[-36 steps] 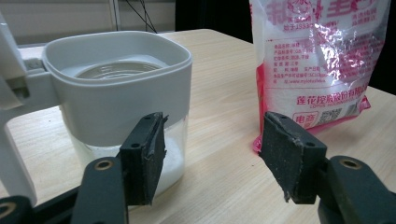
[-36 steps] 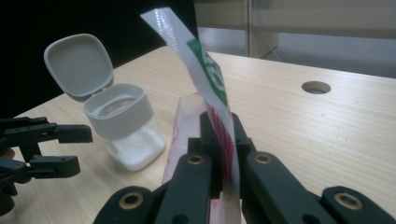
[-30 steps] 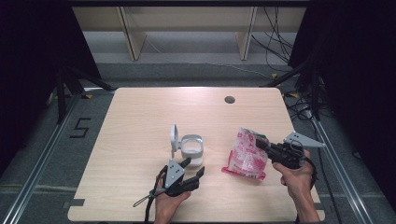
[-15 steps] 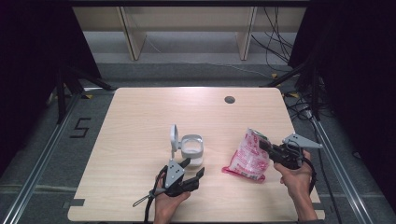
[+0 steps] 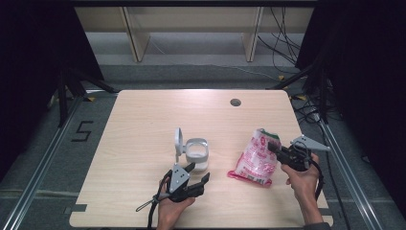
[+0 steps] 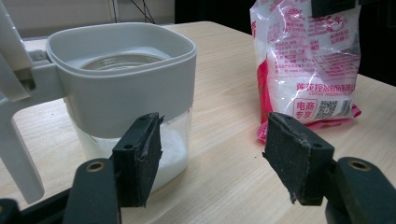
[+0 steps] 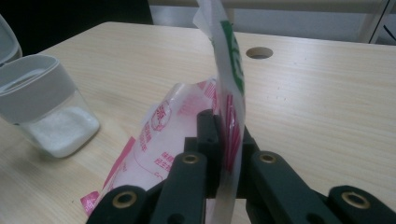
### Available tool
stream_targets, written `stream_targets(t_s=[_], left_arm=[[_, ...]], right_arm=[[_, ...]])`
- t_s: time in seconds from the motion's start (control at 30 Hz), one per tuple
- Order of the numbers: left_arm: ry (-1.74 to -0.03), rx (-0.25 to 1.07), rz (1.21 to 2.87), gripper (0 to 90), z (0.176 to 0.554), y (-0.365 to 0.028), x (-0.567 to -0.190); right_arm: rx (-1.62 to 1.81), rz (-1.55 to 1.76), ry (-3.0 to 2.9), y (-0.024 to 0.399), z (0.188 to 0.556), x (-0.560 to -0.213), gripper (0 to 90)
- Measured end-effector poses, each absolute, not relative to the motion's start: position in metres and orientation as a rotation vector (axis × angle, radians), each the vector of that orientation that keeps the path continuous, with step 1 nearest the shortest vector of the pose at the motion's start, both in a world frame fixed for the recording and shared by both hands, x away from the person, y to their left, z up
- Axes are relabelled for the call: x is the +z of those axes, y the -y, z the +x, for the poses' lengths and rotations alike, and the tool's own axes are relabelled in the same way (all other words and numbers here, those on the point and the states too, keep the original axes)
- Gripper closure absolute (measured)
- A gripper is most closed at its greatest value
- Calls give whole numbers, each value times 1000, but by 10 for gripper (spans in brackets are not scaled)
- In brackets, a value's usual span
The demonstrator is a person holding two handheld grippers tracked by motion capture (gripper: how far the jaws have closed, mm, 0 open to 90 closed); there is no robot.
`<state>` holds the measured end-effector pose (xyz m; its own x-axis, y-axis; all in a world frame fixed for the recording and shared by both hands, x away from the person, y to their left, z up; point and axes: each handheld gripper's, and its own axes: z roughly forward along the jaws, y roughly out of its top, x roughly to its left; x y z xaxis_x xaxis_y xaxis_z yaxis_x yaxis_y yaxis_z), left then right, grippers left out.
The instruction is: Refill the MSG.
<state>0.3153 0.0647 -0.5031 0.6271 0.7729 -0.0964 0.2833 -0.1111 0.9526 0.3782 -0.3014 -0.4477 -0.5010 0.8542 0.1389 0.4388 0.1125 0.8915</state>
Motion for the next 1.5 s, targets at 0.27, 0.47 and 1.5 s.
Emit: stream_targets(t_s=[0.27, 0.47, 1.5], left_arm=[[-882, 529, 1689, 354, 315, -67, -502], [-878, 534, 1690, 355, 316, -69, -501], [-895, 533, 1688, 350, 316, -76, -501]], right_arm=[[1269, 1306, -1990, 304, 385, -455, 837], [1263, 1389, -1962, 307, 385, -463, 804], [1170, 1536, -1757, 327, 365, -454, 481]])
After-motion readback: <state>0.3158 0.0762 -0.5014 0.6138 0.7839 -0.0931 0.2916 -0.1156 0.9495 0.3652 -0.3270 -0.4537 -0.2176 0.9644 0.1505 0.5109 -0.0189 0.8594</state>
